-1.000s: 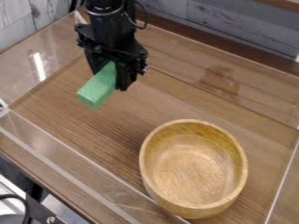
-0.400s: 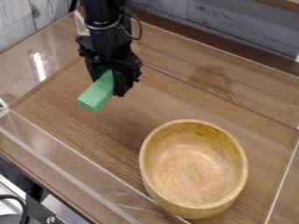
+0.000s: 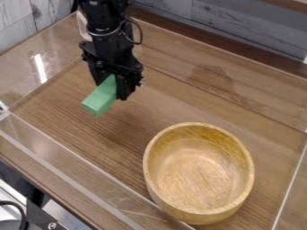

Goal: Remove the green block from inside the brown bowl and put it on the table

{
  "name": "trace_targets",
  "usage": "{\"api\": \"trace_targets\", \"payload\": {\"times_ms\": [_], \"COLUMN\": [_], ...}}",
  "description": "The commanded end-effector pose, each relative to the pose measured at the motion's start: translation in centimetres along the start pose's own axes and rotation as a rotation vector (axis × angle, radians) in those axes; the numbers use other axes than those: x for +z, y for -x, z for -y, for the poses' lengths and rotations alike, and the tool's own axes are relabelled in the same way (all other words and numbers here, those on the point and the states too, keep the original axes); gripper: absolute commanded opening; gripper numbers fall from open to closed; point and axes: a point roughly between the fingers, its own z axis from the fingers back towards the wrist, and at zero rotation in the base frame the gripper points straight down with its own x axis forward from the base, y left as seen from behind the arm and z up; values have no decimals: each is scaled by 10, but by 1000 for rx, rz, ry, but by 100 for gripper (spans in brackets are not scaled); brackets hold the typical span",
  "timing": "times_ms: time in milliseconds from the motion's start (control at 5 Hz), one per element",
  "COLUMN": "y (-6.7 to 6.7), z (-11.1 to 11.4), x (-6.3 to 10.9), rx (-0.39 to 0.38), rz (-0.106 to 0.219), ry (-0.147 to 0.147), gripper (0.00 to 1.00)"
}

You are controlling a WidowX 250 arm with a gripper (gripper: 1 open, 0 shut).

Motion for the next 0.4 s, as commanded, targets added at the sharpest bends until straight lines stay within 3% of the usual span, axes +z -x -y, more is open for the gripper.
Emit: {"api": "trace_targets", "payload": {"times_ms": [0, 200], "y": [-17, -23], "z": [-13, -18], "x": [5, -4], "rx": [-1, -4], "rz": [62, 65], "ry": [-17, -14], "gripper": [0, 0]}}
